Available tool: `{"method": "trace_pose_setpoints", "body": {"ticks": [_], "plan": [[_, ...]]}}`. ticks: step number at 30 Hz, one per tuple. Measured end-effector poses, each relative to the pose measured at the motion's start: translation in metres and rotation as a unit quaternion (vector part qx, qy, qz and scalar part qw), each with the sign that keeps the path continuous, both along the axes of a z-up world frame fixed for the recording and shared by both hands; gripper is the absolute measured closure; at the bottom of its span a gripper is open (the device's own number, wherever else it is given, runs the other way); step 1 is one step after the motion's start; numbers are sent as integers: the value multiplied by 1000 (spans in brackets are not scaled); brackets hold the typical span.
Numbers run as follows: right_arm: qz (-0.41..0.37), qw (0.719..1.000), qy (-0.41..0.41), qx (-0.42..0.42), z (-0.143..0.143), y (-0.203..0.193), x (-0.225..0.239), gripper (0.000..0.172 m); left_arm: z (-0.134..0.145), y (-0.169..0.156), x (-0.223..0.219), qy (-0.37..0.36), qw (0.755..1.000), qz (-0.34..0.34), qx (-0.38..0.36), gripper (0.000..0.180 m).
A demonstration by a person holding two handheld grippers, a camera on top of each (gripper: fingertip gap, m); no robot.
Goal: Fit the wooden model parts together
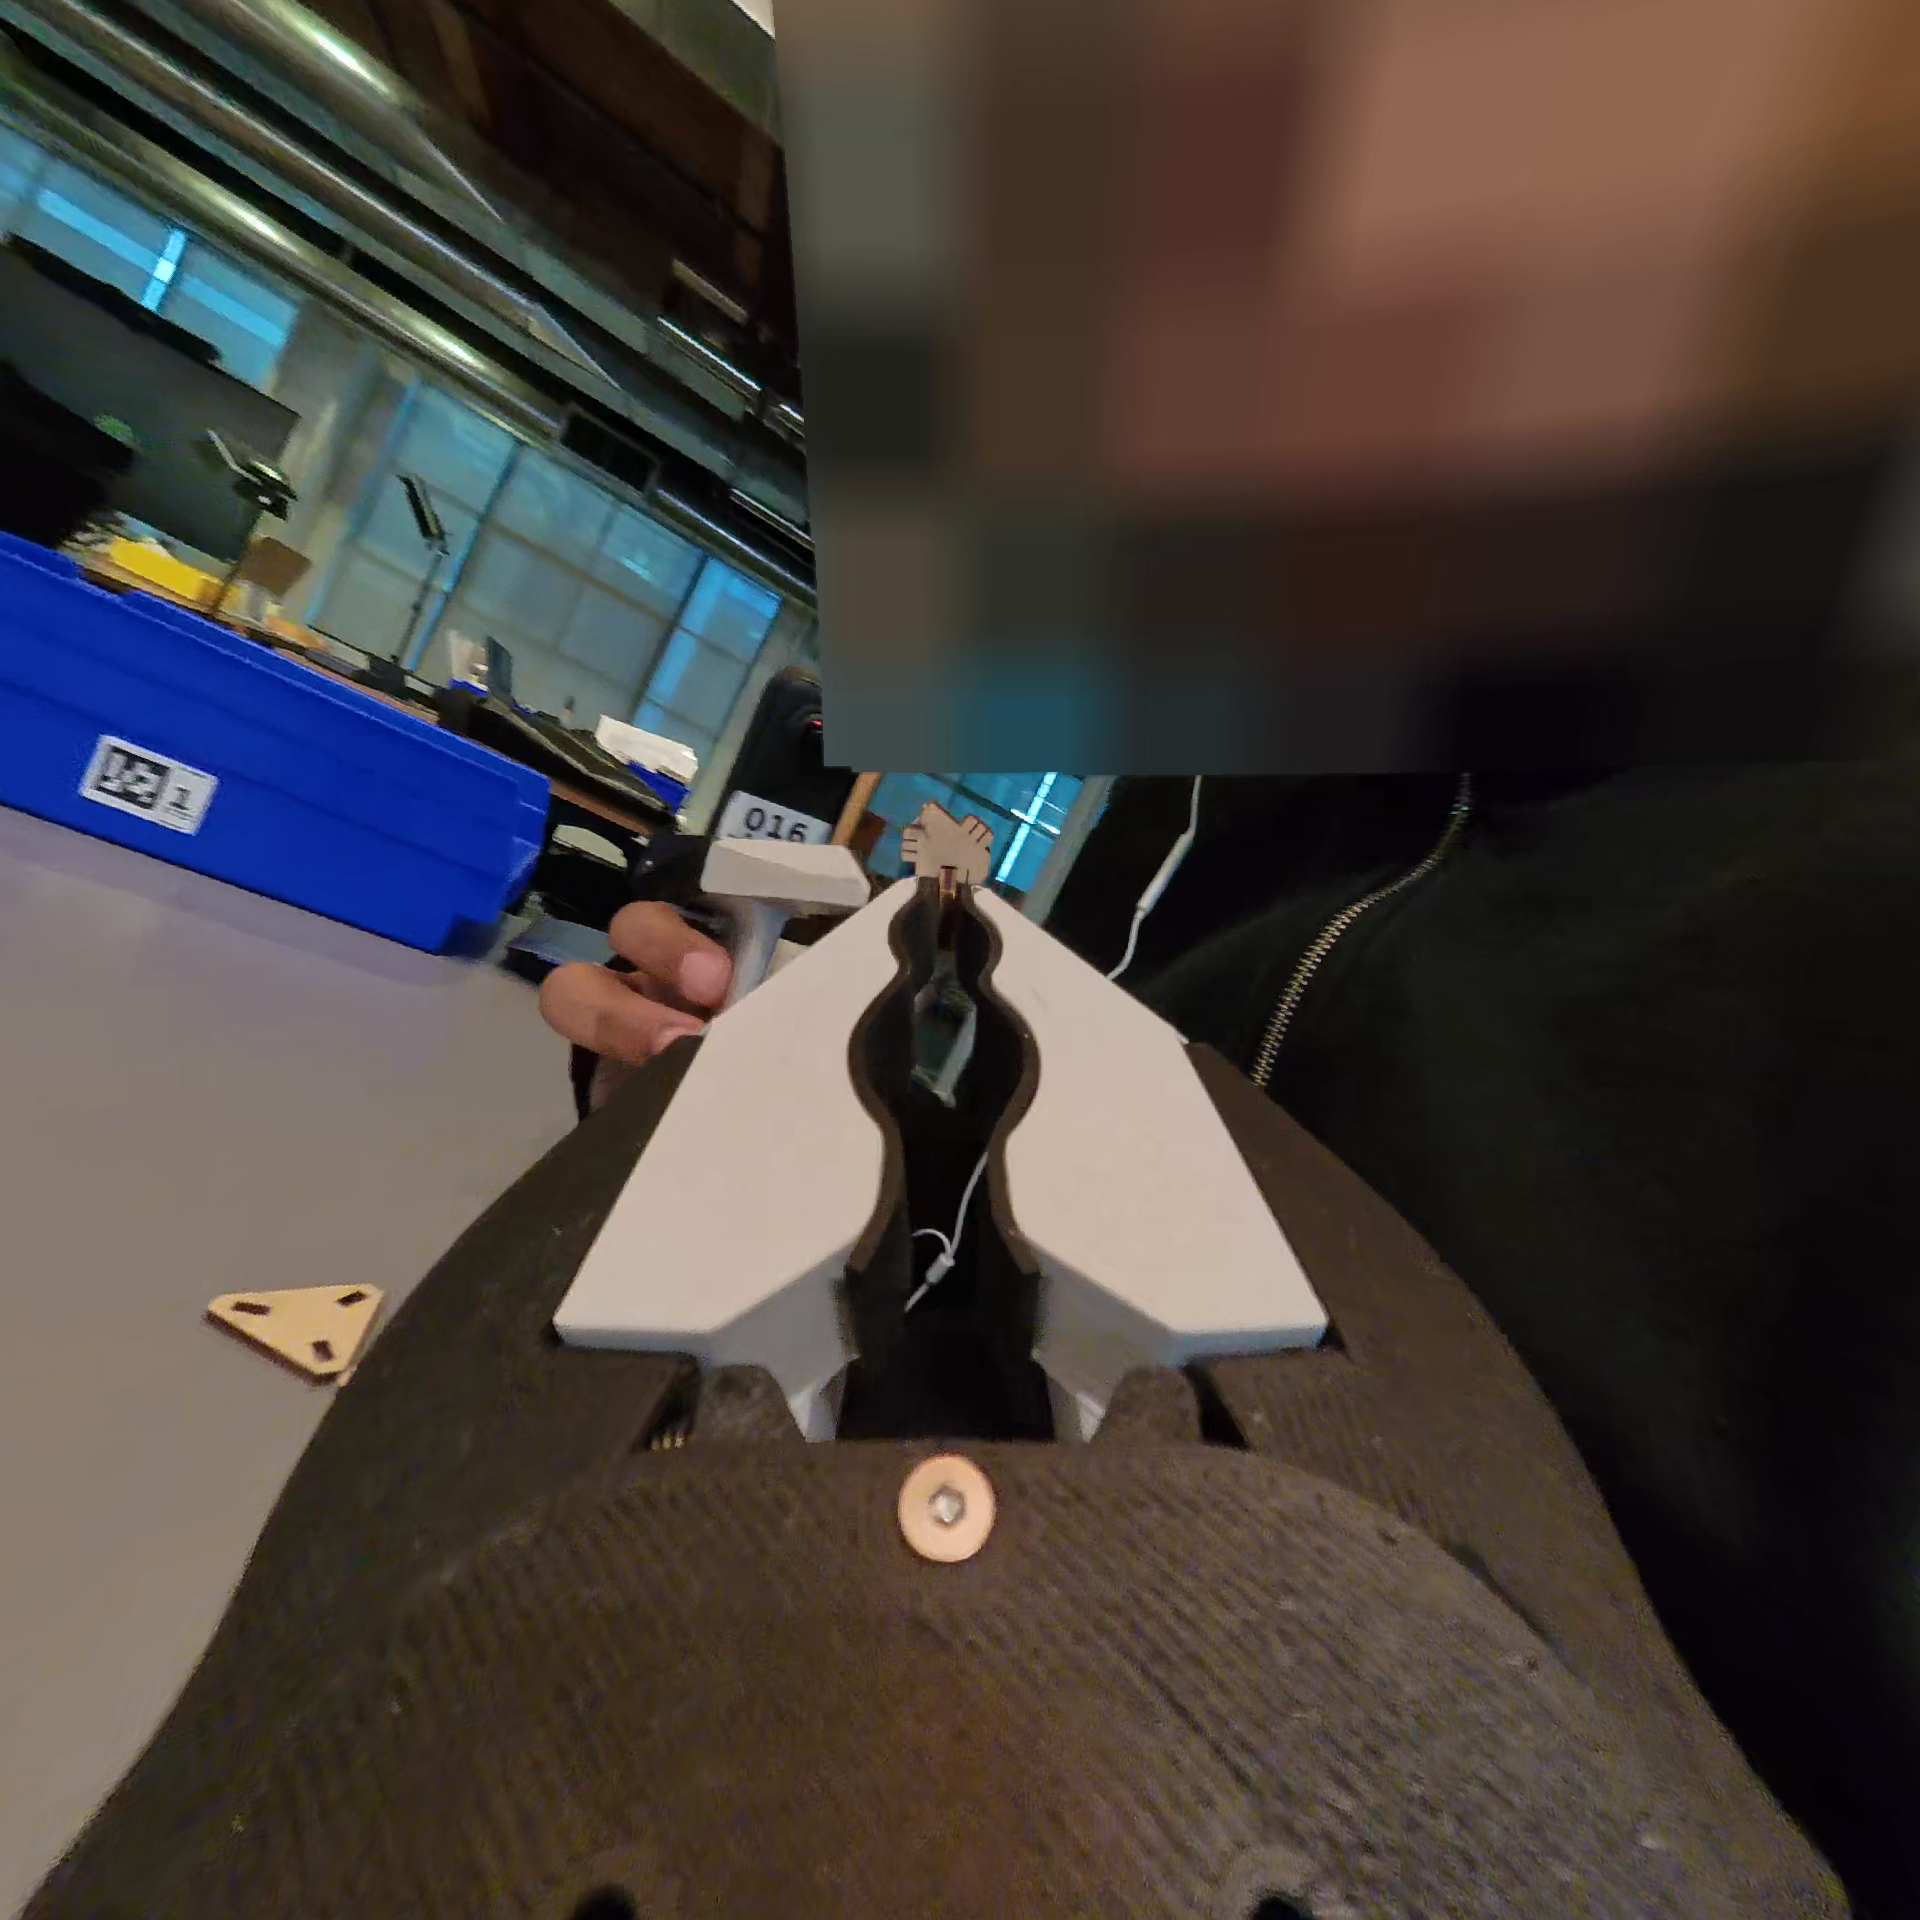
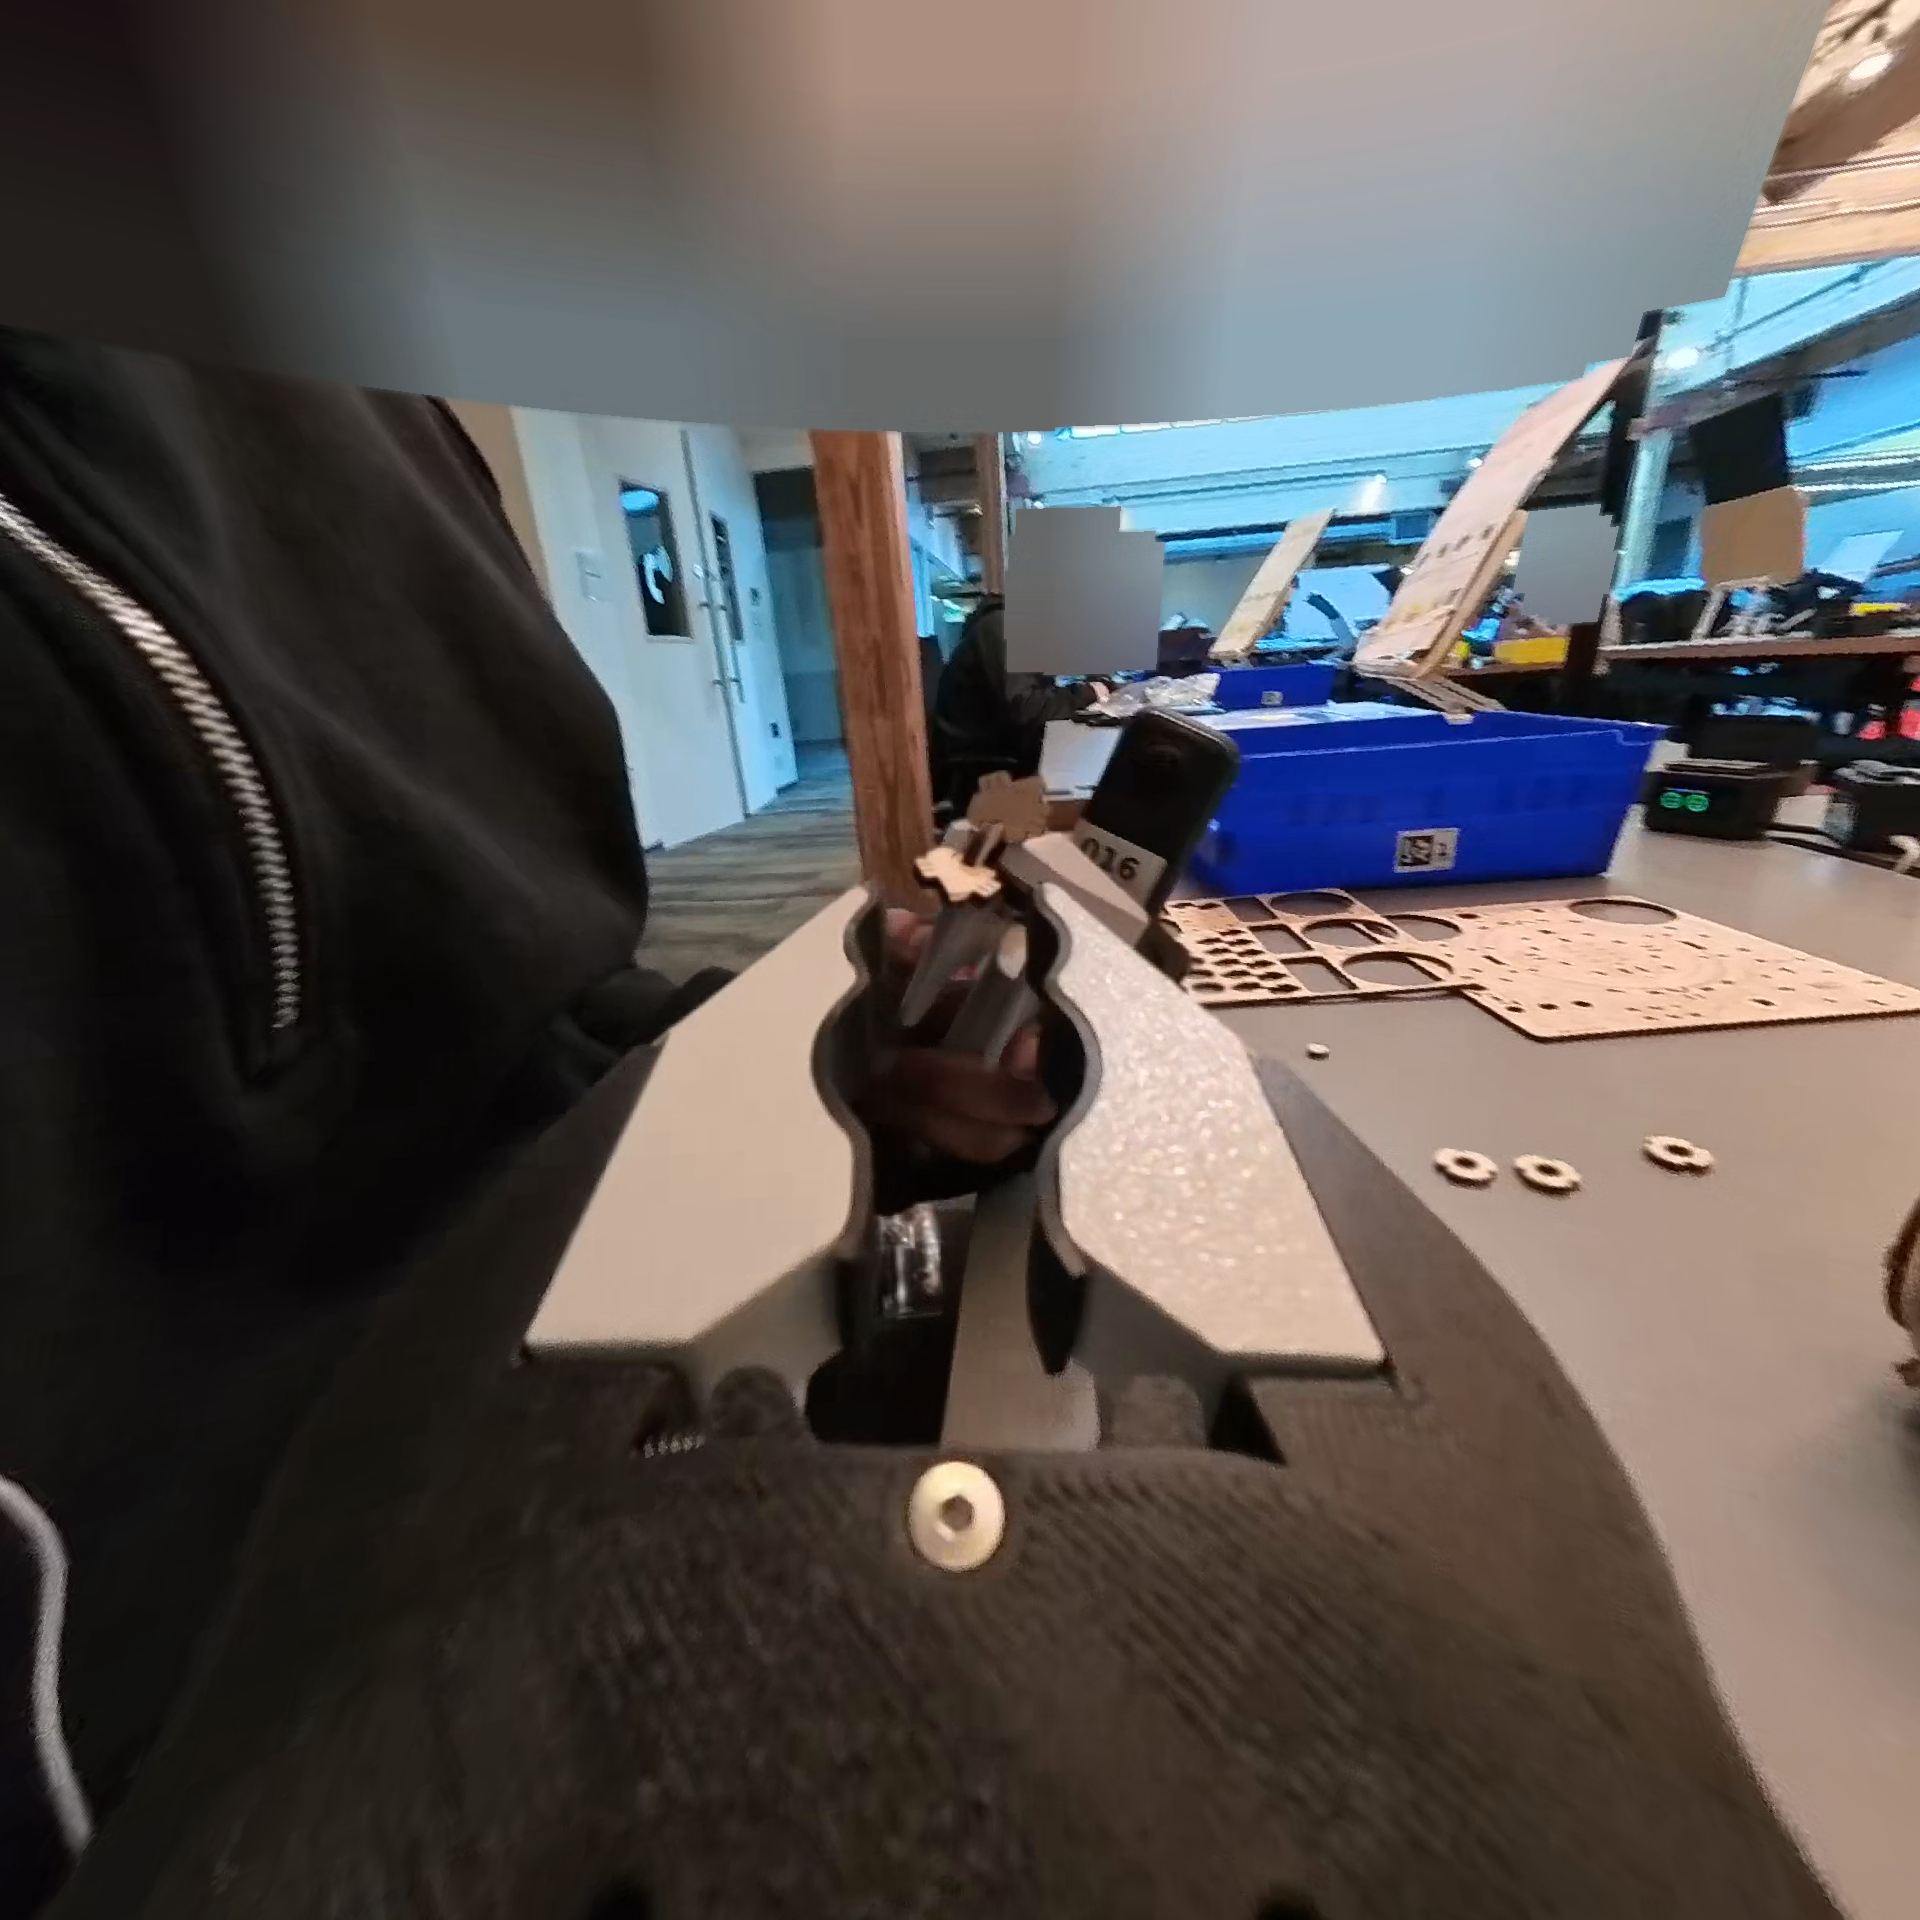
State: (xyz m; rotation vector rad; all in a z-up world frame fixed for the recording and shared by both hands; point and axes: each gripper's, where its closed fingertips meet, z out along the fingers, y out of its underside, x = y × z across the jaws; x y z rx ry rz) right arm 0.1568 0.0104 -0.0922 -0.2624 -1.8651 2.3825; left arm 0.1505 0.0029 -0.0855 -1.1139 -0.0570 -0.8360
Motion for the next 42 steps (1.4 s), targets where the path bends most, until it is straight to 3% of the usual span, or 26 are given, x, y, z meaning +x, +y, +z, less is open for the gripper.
{"method": "trace_pose_setpoints", "body": {"ticks": [8, 21, 29, 42], "plan": [[62, 998, -15, -25, 4, 1, 14, 153, -2, 1, 13, 1, 998, -65, -12, 180], [68, 997, -8, -22, 4, -1, 18, 153, -3, -1, 18, 0, 995, -95, -13, 180], [95, 995, 8, -23, 5, -6, 30, 153, -4, -2, 27, -15, 987, -161, -24, 180], [95, 995, 13, -15, 3, -7, 32, 159, -3, -4, 30, -5, 986, -163, -18, 180]]}}
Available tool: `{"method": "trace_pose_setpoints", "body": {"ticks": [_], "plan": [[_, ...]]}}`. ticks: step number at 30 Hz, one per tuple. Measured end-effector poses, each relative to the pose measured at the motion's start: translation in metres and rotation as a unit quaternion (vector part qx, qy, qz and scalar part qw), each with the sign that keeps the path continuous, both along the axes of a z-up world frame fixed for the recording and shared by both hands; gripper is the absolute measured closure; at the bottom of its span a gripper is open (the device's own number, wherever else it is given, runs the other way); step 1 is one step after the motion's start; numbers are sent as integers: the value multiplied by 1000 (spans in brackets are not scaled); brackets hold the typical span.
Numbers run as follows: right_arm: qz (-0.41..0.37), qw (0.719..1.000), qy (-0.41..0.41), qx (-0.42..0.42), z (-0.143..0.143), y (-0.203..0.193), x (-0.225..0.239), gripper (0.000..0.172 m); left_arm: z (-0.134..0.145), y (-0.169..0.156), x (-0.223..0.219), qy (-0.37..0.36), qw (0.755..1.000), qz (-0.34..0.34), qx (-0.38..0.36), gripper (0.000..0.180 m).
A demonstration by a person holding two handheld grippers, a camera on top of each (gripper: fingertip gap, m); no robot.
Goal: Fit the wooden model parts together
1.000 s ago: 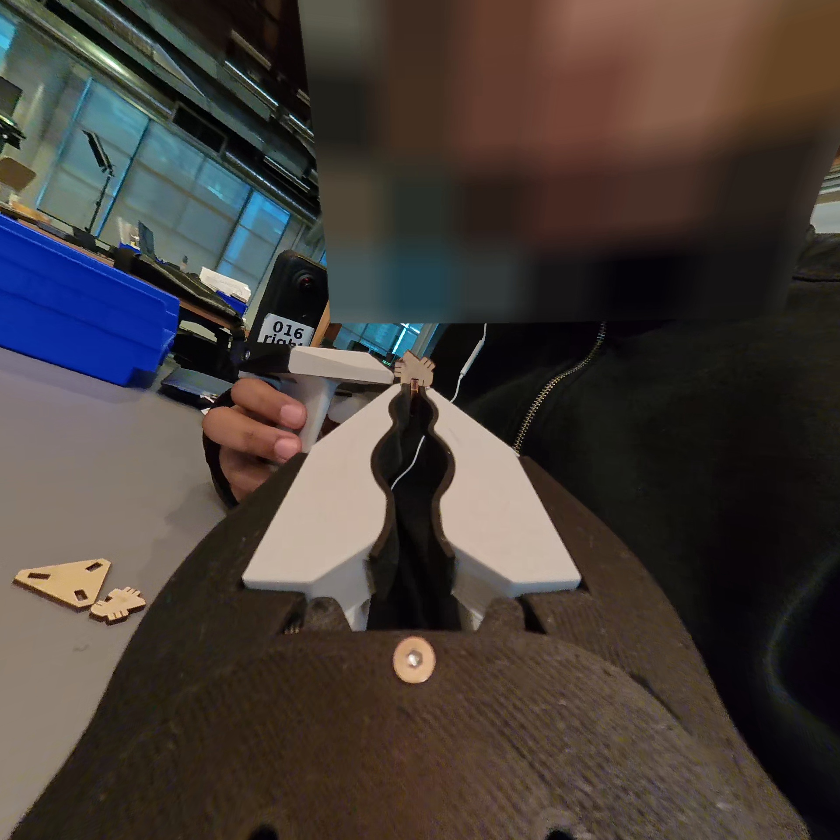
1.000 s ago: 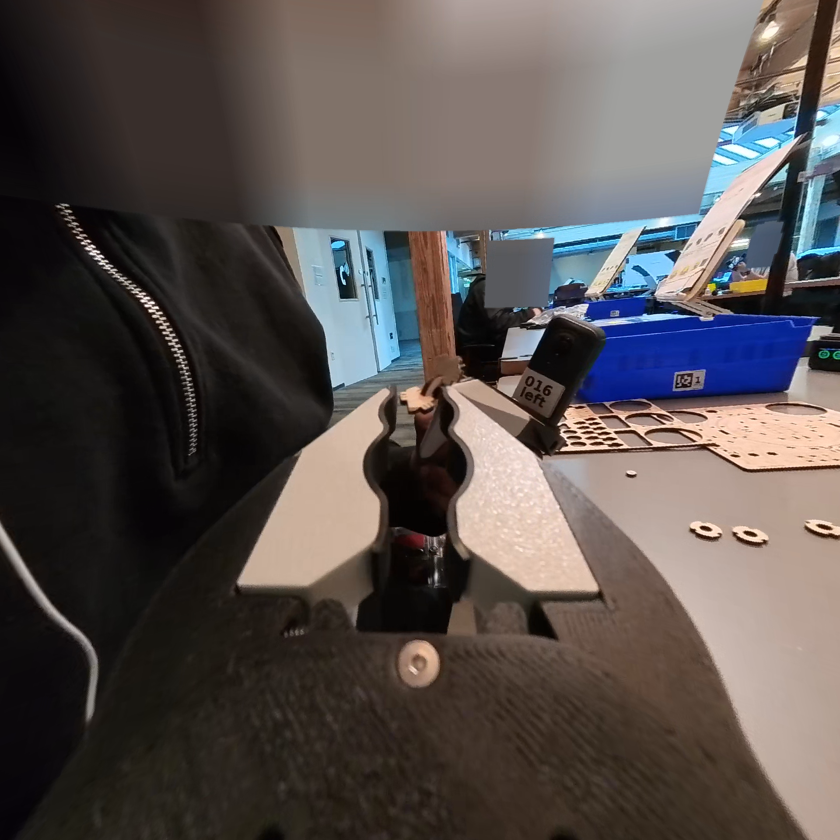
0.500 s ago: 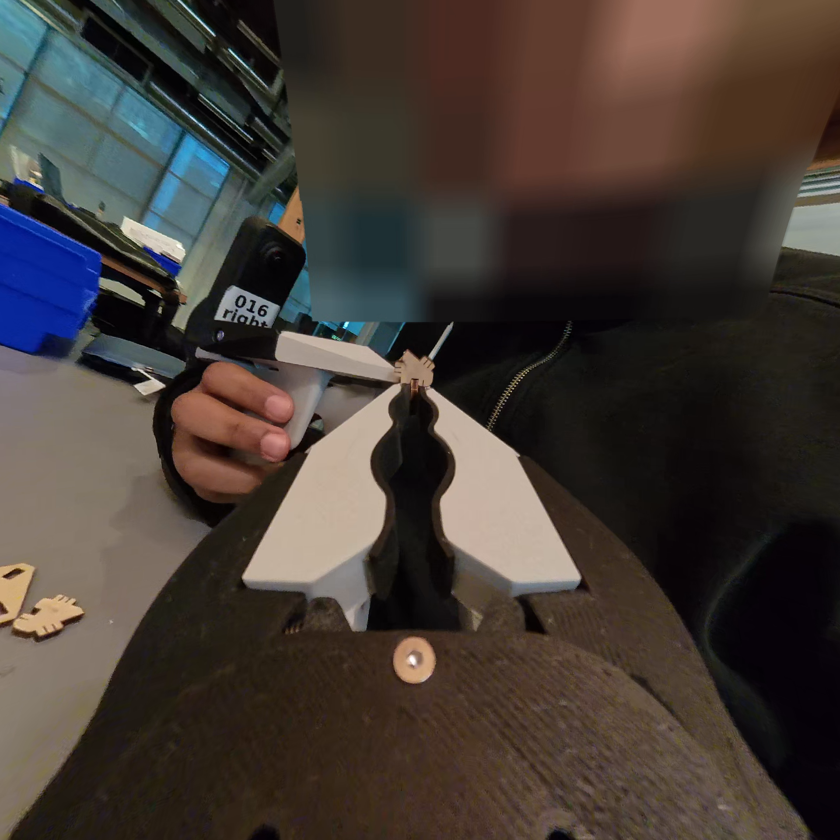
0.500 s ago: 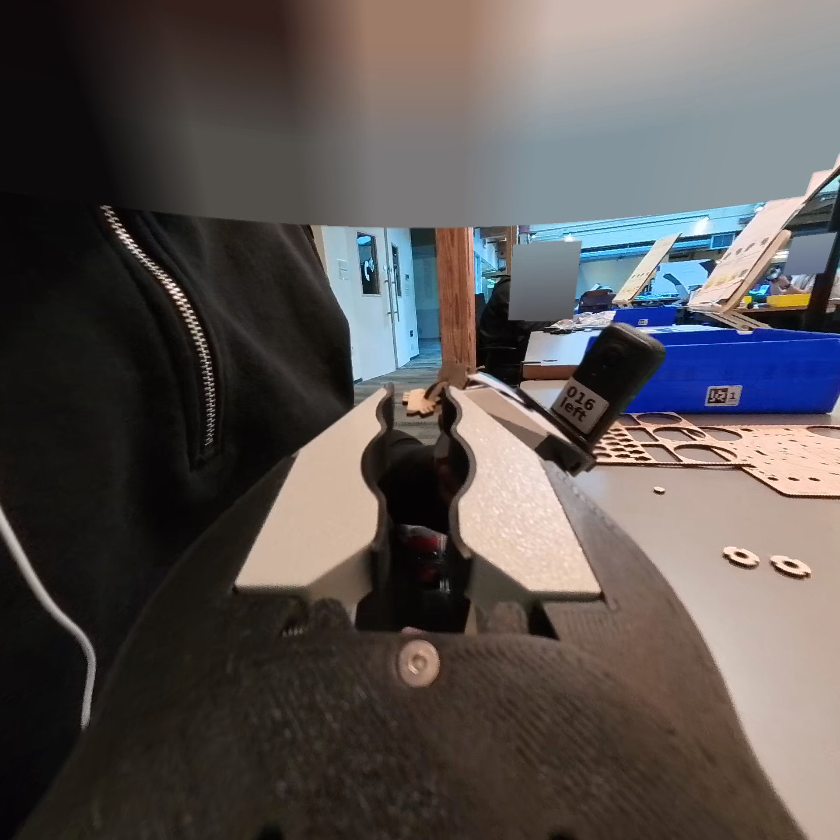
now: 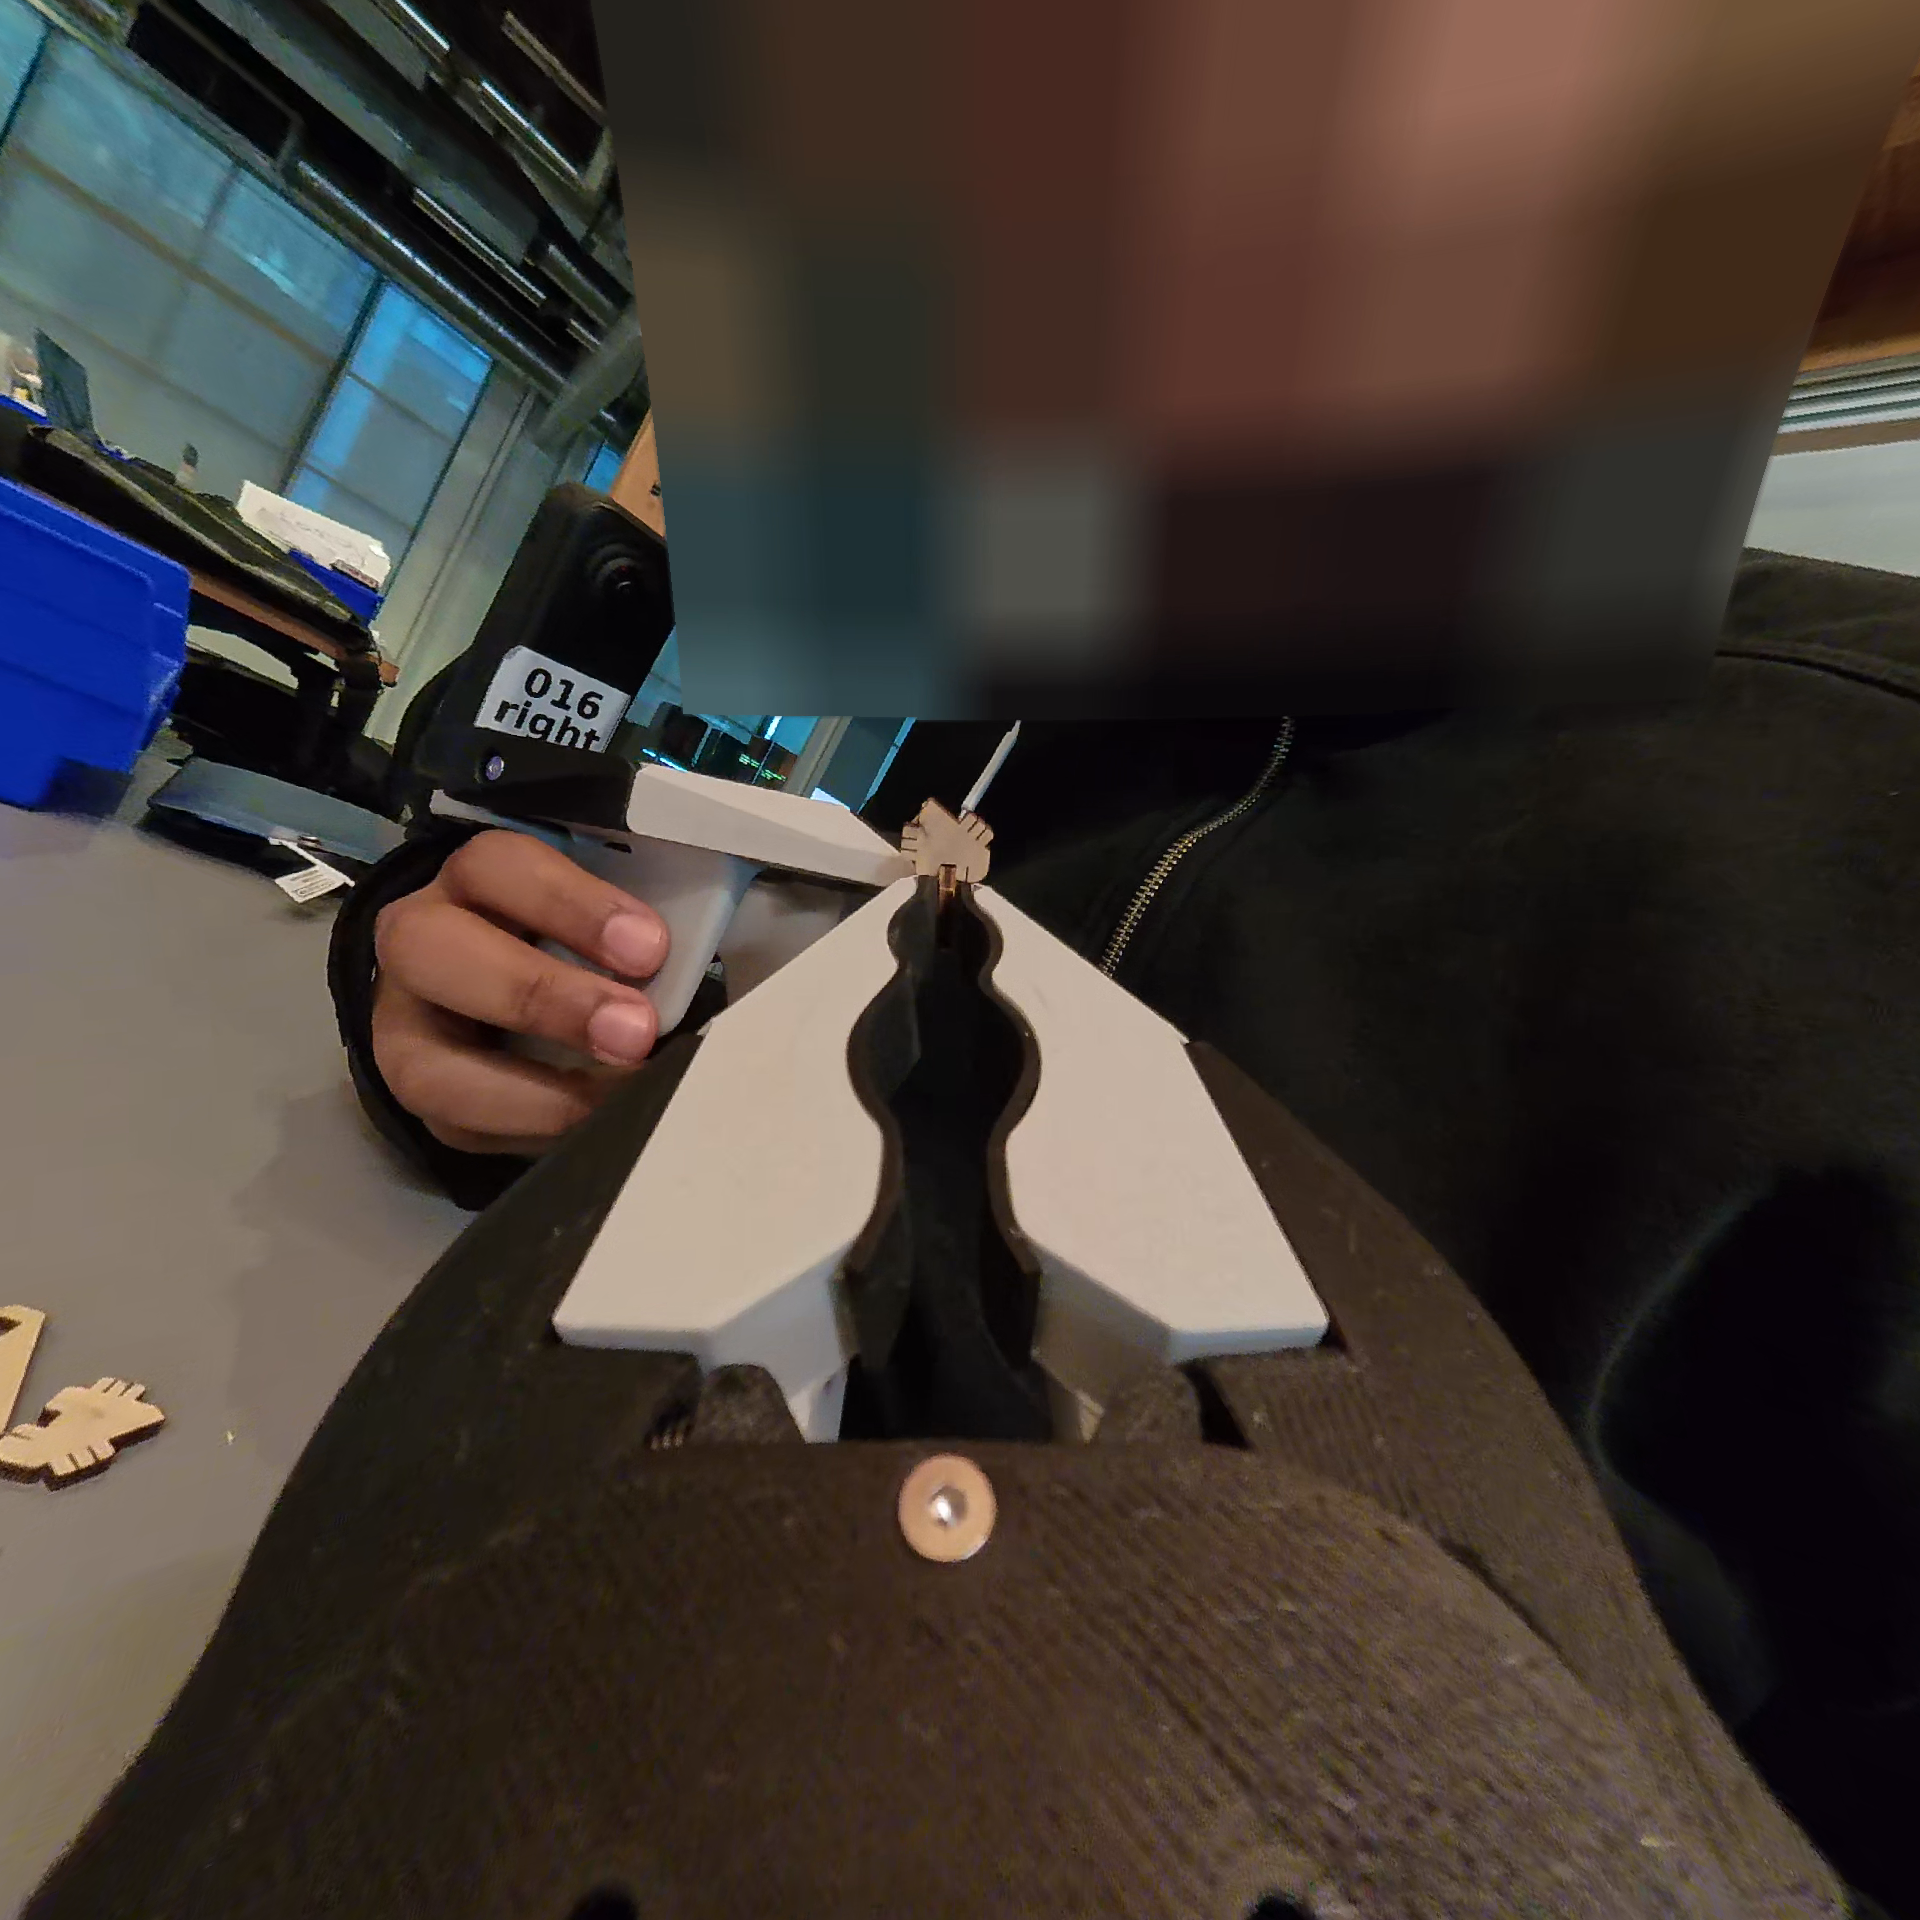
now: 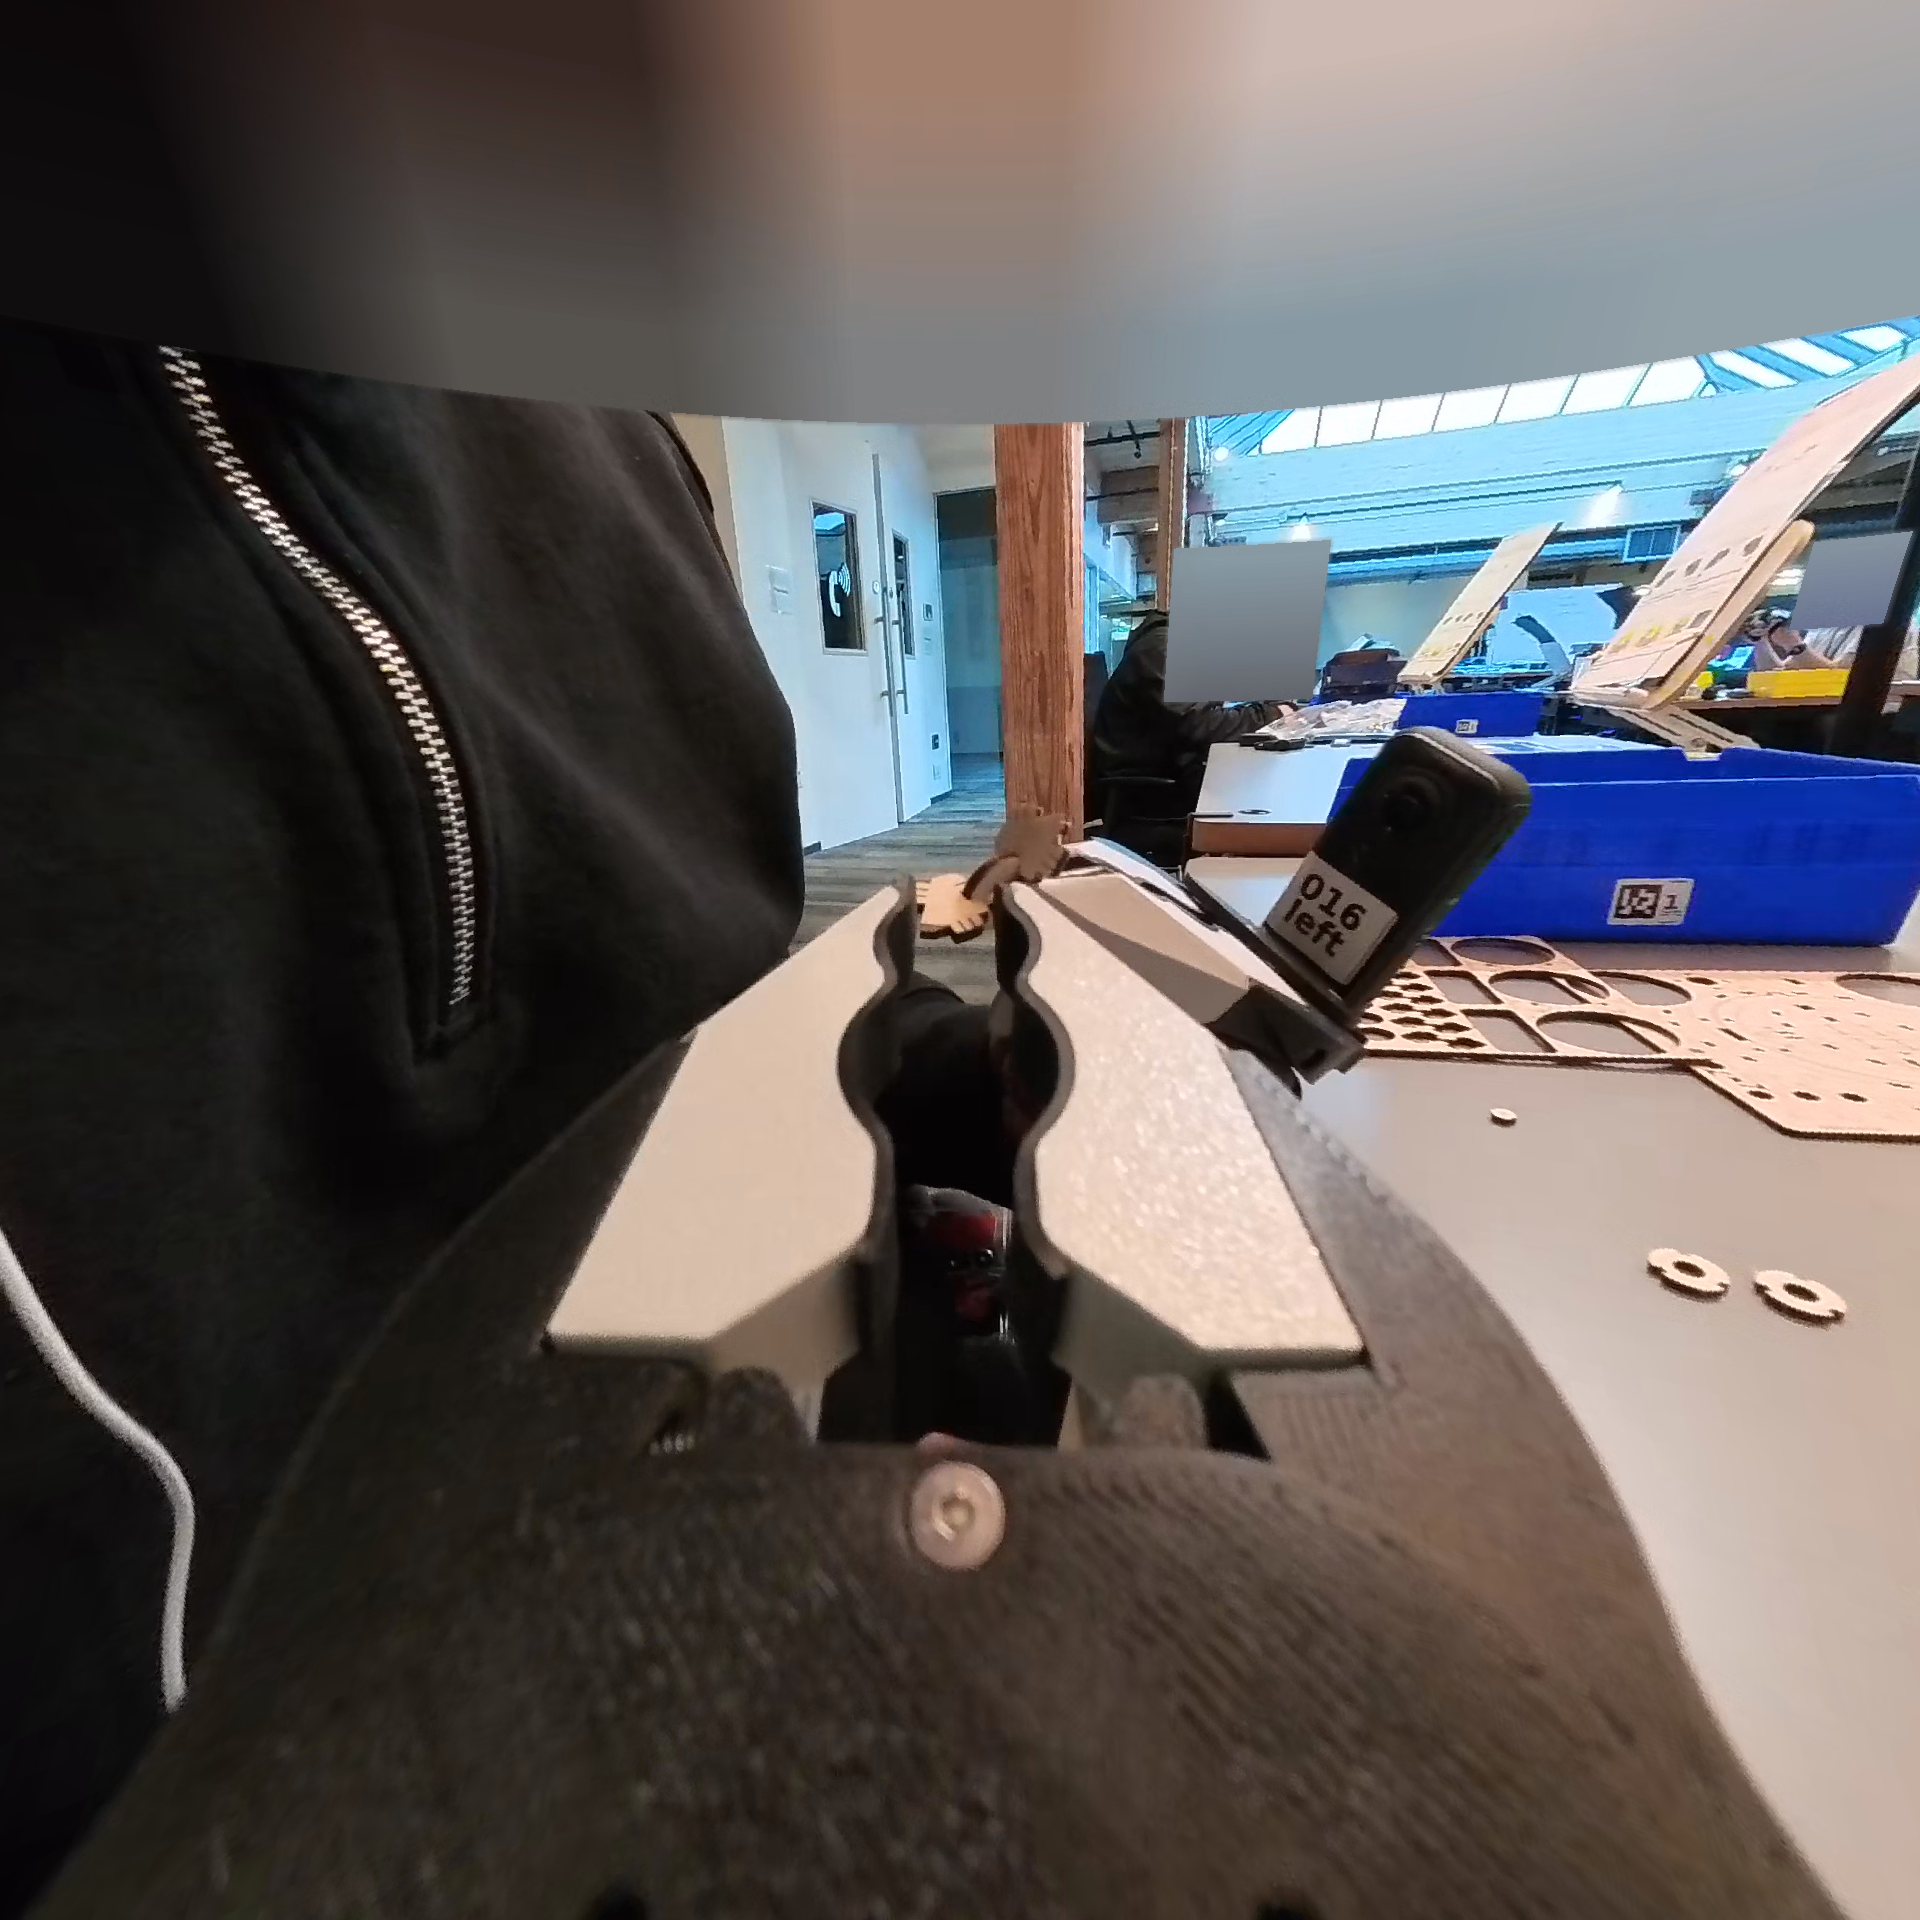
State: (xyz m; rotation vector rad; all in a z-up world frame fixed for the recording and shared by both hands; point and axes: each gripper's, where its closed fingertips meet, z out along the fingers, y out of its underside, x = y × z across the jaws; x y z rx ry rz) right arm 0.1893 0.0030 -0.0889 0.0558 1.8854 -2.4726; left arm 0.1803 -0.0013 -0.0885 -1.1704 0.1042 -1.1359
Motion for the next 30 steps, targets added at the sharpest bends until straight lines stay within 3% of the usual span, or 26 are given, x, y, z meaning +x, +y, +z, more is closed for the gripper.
{"method": "trace_pose_setpoints", "body": {"ticks": [30], "plan": [[20, 1000, 17, 15, -3, -2, 6, 159, -2, 3, 7, 4, 1000, -14, -12, 179]]}}
